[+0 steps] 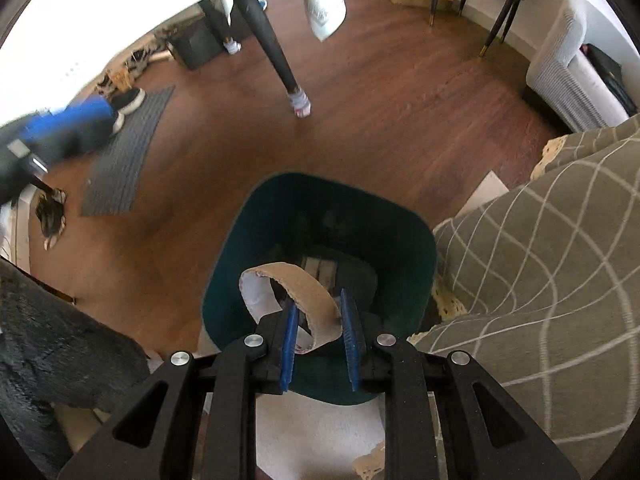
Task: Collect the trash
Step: 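Carry the box and tape roll to the green bin and open both grippers, then move both grippers back over the table toward the remaining trash, then grasp a white lid with left gripper while right gripper grasps the SanDisk box, then carry lid and box to the green bin and open both grippers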
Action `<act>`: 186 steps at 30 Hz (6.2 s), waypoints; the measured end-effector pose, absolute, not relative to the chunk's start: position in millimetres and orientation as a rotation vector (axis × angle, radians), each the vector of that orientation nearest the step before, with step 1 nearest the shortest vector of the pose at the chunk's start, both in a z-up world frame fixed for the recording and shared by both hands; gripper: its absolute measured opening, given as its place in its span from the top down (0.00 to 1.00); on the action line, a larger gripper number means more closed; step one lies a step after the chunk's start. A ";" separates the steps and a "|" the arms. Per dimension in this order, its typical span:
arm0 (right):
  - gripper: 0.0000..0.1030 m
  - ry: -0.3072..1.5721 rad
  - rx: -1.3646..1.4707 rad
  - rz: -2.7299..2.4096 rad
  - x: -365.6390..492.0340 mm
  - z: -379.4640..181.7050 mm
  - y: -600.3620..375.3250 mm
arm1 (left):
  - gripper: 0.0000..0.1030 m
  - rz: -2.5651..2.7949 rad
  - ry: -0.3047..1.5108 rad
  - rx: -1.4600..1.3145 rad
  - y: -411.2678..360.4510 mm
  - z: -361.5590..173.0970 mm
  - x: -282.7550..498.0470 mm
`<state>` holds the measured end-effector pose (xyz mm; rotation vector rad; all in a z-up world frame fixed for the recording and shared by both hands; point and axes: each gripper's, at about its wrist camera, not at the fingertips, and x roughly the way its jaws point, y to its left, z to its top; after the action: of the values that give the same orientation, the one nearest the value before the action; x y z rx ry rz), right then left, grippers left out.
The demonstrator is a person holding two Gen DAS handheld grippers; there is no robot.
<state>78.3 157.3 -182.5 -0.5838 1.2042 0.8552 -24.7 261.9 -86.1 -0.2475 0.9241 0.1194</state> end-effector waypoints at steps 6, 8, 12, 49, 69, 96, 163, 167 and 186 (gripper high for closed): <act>0.79 1.234 -0.633 0.819 77.8 -206.0 157.3 | 0.74 0.090 0.844 -0.249 254.1 -53.9 -22.9; 0.72 1.241 -0.650 0.793 78.1 -212.3 156.9 | 0.74 0.088 0.813 -0.242 250.4 -41.9 -22.9; 0.58 1.257 -0.660 0.778 76.0 -216.9 151.2 | 0.74 0.067 0.755 -0.248 244.3 -22.2 -20.7; 0.61 0.821 -0.338 0.781 84.8 -24.4 -17.2 | 0.36 -0.075 0.591 -0.147 129.6 36.8 43.4; 0.23 0.754 -0.264 0.506 111.6 -8.1 -192.7 | 0.29 -0.264 0.703 -0.014 -24.9 -7.7 119.0; 0.05 0.816 -0.319 0.581 156.2 -36.0 -241.6 | 0.55 -0.298 0.858 0.109 -80.1 -60.4 186.9; 0.26 0.909 -0.237 0.672 122.6 -33.6 -130.2 | 0.68 -0.142 0.848 -0.034 83.5 -30.4 84.9; 0.26 0.893 -0.221 0.705 115.9 -30.0 -105.9 | 0.68 -0.103 0.879 -0.036 102.9 -41.6 74.3; 0.26 0.854 -0.218 0.833 87.8 -24.6 1.4 | 0.68 0.004 1.103 -0.061 166.5 -127.0 42.2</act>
<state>87.8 1.4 -24.6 -0.2179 0.8541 0.8334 42.2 166.5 -127.0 -0.0611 1.1030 0.0038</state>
